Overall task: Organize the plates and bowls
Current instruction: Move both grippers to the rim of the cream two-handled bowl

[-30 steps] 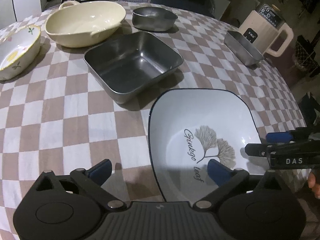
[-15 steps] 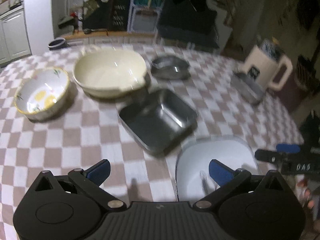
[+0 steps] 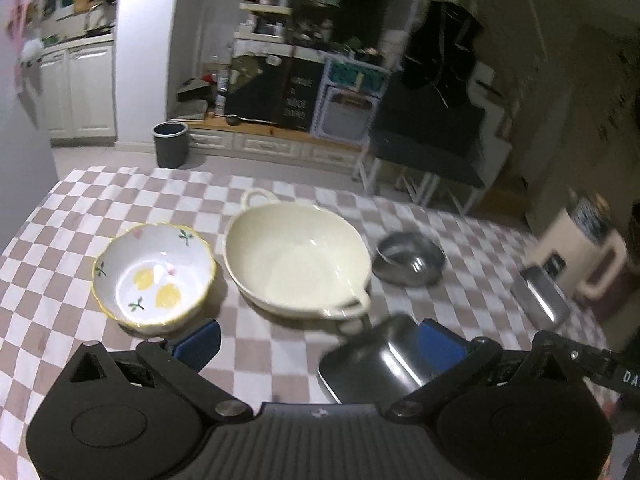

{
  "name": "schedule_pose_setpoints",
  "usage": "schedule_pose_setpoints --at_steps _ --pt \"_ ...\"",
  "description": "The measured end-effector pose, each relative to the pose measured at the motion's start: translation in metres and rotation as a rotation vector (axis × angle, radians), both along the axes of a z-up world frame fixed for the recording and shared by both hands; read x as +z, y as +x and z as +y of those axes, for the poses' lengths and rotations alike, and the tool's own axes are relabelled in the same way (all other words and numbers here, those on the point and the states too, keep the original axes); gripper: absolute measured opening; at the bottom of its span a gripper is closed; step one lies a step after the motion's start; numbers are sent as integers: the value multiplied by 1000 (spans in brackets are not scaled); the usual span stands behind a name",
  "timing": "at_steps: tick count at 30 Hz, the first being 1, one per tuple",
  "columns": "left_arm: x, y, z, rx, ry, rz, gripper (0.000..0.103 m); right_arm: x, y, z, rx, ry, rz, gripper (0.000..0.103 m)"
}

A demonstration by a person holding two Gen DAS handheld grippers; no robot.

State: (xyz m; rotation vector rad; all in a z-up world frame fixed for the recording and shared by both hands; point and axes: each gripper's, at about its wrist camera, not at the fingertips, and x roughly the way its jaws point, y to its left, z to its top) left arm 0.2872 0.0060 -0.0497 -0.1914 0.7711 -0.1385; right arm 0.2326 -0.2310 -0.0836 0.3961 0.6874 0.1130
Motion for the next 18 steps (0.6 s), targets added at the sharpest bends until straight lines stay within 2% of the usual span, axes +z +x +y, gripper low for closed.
schedule_pose_setpoints --at_steps 3,5,8,12,14,16,18 --pt "0 14 12 36 -49 -26 103 -3 20 8 7 120 -10 94" --pt "0 23 18 53 -75 -44 103 -8 32 13 6 179 -3 82" --pt "2 32 25 62 -86 -80 103 -21 53 26 7 268 42 72" --pt "3 48 30 52 -65 -109 103 -43 75 43 11 388 102 57" --pt "2 57 33 50 -43 -121 103 -53 85 53 6 415 136 43" --pt "1 68 34 47 -7 -125 103 -64 95 63 5 435 180 33" --pt "0 84 35 44 52 -129 102 -73 100 71 14 444 208 30"
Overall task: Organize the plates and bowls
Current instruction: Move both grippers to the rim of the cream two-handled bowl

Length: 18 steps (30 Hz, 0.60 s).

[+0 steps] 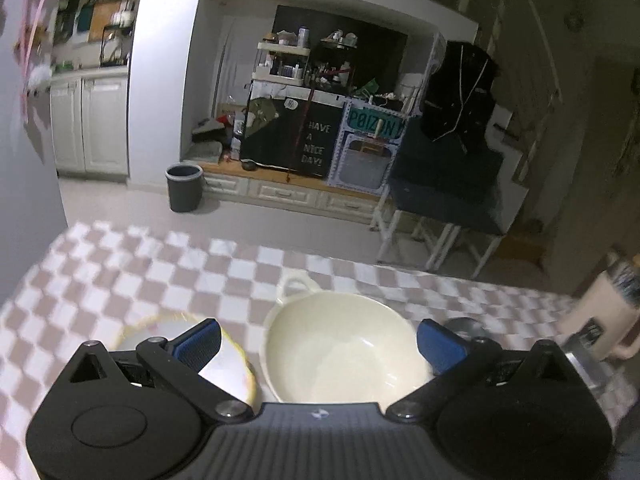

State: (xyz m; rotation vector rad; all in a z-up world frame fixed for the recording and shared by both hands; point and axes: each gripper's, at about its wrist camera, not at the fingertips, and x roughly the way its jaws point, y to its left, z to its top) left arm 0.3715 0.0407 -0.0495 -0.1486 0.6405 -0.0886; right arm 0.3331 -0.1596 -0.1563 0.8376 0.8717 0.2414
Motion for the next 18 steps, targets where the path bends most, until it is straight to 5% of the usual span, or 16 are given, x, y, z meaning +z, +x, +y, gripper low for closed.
schedule_pose_setpoints --at_steps 9,18 --pt "-19 87 -10 -25 280 60 102 -9 7 11 24 -82 2 22" --pt "-55 141 -19 -45 383 165 102 -15 17 7 49 -45 27 18"
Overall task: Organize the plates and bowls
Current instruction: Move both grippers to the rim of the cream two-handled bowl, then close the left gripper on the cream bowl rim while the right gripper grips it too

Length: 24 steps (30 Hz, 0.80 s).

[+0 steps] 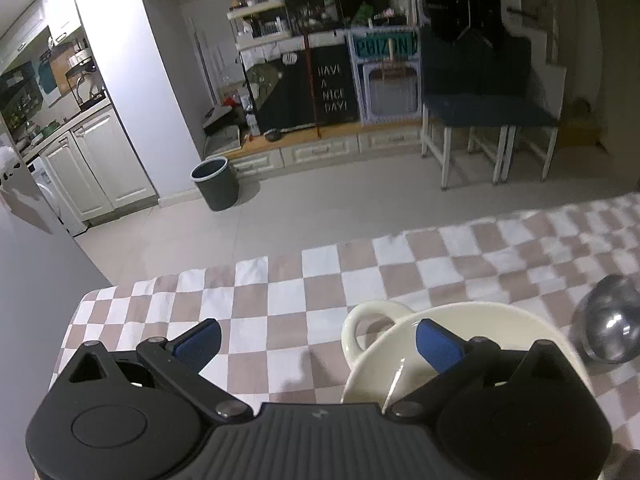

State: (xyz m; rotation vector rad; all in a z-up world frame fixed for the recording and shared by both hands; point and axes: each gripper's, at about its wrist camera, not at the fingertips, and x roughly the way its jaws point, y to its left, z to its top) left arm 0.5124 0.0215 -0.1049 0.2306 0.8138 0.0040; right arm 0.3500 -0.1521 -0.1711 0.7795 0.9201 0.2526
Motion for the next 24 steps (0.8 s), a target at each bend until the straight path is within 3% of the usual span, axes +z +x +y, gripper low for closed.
schedule_pose_setpoints --at_steps 7,17,20,23,24 --pt "-21 23 11 76 98 33 102 5 6 5 -13 -83 -34 19" --pt "-19 10 59 89 -43 53 98 0 34 -18 -79 -95 -75 14" --pt "-18 -2 63 48 -53 55 93 0 41 -23 -96 -102 -90 13" --pt "-18 -8 61 1 -60 68 79 0 44 -28 -115 -92 -95 12" --pt "-17 -9 61 -3 -80 81 69 -1 44 -30 -119 -80 -94 12"
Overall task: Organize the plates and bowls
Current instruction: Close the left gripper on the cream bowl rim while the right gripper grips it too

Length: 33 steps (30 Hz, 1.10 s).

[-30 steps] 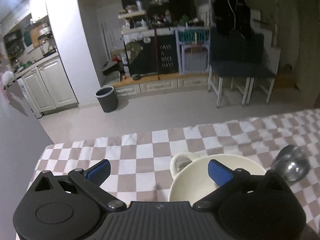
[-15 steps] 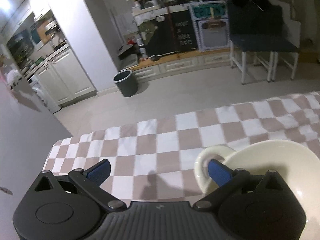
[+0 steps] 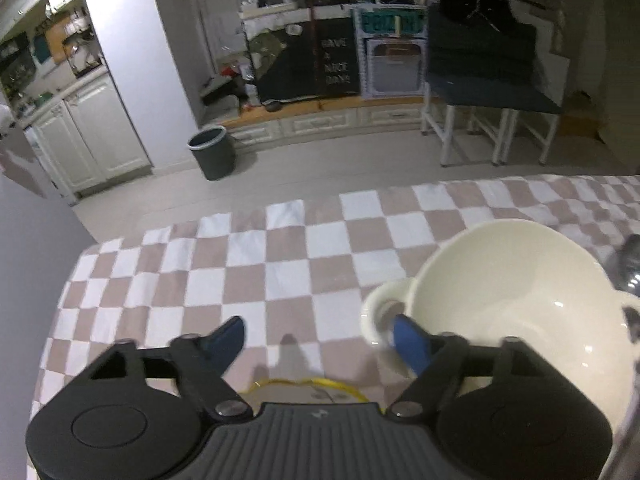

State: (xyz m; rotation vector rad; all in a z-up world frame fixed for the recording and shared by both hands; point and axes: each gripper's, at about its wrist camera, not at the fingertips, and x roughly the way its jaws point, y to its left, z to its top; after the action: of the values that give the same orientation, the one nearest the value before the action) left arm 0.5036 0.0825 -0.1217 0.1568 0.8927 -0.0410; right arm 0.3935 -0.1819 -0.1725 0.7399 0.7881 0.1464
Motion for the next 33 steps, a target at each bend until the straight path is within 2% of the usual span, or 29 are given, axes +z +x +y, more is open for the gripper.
schedule_pose_setpoints --at_steps 1,2,5,6,7,9,13,15,16,17,22,26,31,33 --pt "3 0 1 1 -41 20 55 -1 0 -1 0 13 3 11" --pt "5 1 3 4 -86 35 50 -2 0 -2 -1 29 7 11" --pt "10 2 9 10 -270 57 51 -7 0 -10 -16 111 22 17" --pt "9 2 8 10 -297 69 51 -7 1 -12 -18 128 25 18" --pt "8 3 6 8 -300 79 53 -6 3 -11 -19 132 24 22" --pt "3 7 -1 -1 -253 97 52 -3 2 -8 -15 114 16 26" --pt "-1 17 -6 0 -232 111 52 -1 4 0 -10 62 5 26" --pt "-3 19 -5 5 -229 131 51 -1 4 2 2 28 5 21" --pt "-6 21 -5 5 -213 150 45 -1 4 2 8 9 10 12" --pt "-10 23 -5 9 -184 166 42 -2 4 1 16 10 8 12" --pt "-13 11 -3 -1 -204 145 35 2 5 2 49 -19 10 12" --pt "-10 1 -5 -18 -179 155 34 4 2 3 62 -40 25 12" --pt "-11 -1 1 -36 -212 172 33 2 5 -2 55 -30 37 13" --pt "-12 2 3 -33 -227 179 34 0 9 -5 65 -5 45 16"
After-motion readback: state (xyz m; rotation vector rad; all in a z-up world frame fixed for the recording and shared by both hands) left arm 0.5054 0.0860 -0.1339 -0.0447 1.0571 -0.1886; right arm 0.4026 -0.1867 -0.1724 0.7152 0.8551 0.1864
